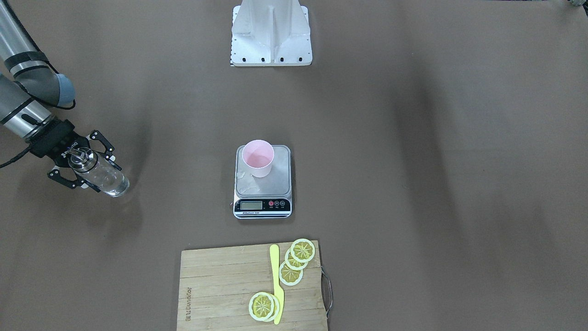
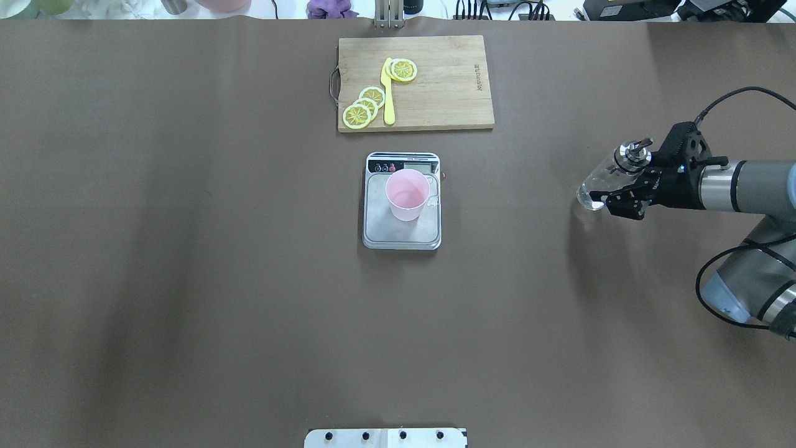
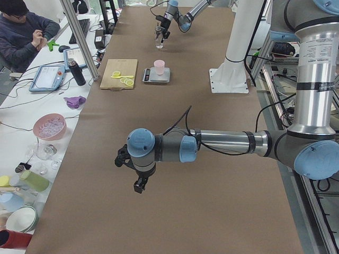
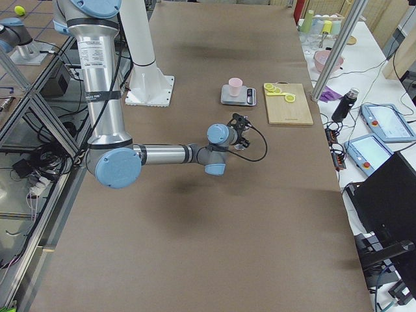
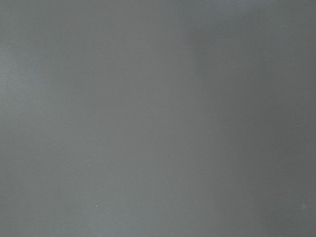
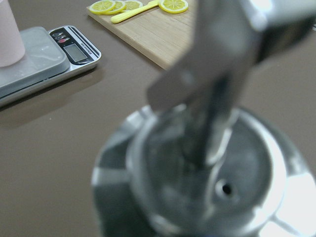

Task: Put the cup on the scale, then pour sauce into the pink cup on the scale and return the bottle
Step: 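Lower the sauce bottle onto the table beside the scale with the right gripper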

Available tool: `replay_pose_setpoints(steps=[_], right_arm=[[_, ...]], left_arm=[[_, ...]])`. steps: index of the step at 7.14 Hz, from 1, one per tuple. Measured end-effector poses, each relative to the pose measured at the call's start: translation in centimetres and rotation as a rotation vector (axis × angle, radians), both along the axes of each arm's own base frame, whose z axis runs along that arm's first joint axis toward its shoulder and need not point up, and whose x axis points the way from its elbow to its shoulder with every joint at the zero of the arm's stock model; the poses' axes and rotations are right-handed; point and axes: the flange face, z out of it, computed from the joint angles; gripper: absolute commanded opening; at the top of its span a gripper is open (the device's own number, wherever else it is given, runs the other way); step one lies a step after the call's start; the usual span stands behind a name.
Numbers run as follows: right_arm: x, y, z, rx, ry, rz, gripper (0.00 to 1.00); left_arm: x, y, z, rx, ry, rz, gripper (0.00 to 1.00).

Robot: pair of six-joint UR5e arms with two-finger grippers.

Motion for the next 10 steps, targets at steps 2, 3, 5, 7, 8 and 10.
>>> replay_pose_setpoints(steps=[2, 3, 5, 7, 8, 10], right_arm=[[-0.6, 0.3, 0.8, -0.007, 0.014, 0.01, 0.0], [-0.7, 0.6, 1.2, -0.011, 0.021, 0.015, 0.0], [-0.7, 0.8, 1.6, -0.014, 0.027, 0.017, 0.0], [-0.7, 0.8, 1.6, -0.009, 0.03, 0.016, 0.57], [-0.8, 0.9, 1.5, -0.008, 0.029, 0.014, 0.97], [-0.8, 0.9, 1.1, -0.007, 0.019, 0.008, 0.99]], left_arm=[[0.0, 0.0, 0.0, 0.001, 0.0, 0.0, 0.99], [0.0, 0.0, 0.0, 0.002, 0.0, 0.0, 0.99], [0.0, 0.0, 0.0, 0.002, 0.0, 0.0, 0.99], [0.0, 0.0, 0.0, 0.003, 0.0, 0.0, 0.99], [0.0, 0.0, 0.0, 0.003, 0.0, 0.0, 0.99], [0.0, 0.0, 0.0, 0.003, 0.0, 0.0, 0.99]])
